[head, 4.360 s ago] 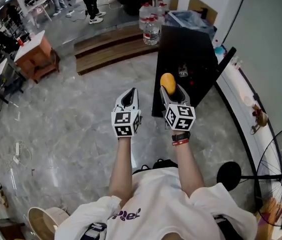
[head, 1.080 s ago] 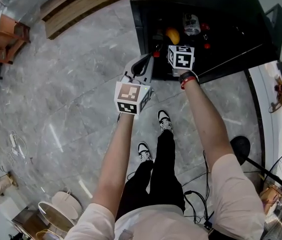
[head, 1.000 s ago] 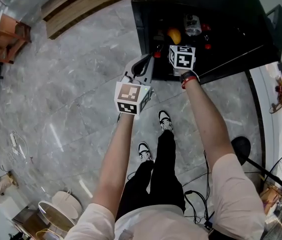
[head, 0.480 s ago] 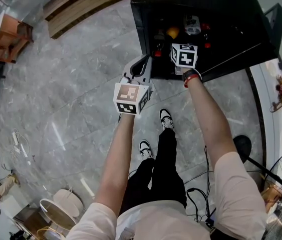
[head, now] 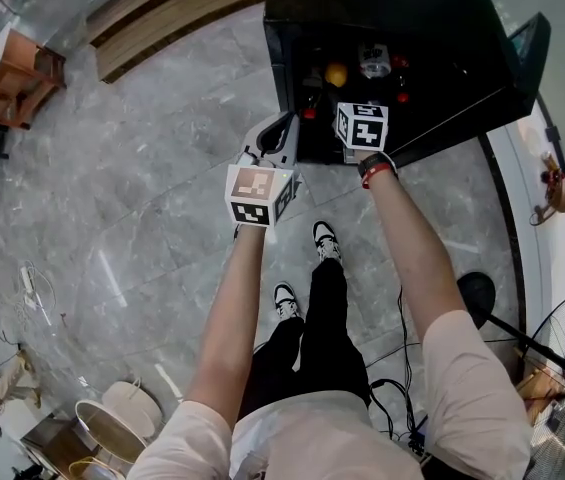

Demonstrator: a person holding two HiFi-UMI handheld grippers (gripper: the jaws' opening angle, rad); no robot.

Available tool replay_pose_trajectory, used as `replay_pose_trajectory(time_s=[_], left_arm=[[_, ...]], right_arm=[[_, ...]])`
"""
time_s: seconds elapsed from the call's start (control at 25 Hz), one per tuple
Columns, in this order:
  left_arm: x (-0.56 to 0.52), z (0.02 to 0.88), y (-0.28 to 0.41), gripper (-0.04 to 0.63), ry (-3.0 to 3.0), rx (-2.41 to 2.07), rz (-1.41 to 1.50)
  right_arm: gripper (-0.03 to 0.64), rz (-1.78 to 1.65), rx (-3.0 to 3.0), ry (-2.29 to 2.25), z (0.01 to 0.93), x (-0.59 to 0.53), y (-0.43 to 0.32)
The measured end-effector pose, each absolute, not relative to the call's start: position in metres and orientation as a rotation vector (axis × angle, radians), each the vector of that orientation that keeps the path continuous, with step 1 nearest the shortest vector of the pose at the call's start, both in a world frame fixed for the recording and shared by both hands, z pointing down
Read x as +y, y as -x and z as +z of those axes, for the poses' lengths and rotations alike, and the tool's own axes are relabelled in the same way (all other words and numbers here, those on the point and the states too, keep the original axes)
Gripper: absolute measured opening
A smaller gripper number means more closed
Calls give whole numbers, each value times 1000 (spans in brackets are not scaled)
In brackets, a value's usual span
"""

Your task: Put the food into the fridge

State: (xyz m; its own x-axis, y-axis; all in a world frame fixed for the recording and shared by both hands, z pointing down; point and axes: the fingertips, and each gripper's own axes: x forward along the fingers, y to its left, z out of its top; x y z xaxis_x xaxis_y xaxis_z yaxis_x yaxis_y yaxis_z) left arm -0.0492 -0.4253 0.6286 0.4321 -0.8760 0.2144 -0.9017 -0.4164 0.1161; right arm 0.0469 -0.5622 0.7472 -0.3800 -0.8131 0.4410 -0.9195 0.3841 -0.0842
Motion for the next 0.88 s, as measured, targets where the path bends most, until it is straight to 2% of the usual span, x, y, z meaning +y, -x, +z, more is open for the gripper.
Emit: replay_pose_trajectory(time_s=[0.88], left_arm=[[-344, 525, 62, 18, -2477, -1566, 194]], right_arm=[[172, 421, -2365, -1494, 605, -427, -53]])
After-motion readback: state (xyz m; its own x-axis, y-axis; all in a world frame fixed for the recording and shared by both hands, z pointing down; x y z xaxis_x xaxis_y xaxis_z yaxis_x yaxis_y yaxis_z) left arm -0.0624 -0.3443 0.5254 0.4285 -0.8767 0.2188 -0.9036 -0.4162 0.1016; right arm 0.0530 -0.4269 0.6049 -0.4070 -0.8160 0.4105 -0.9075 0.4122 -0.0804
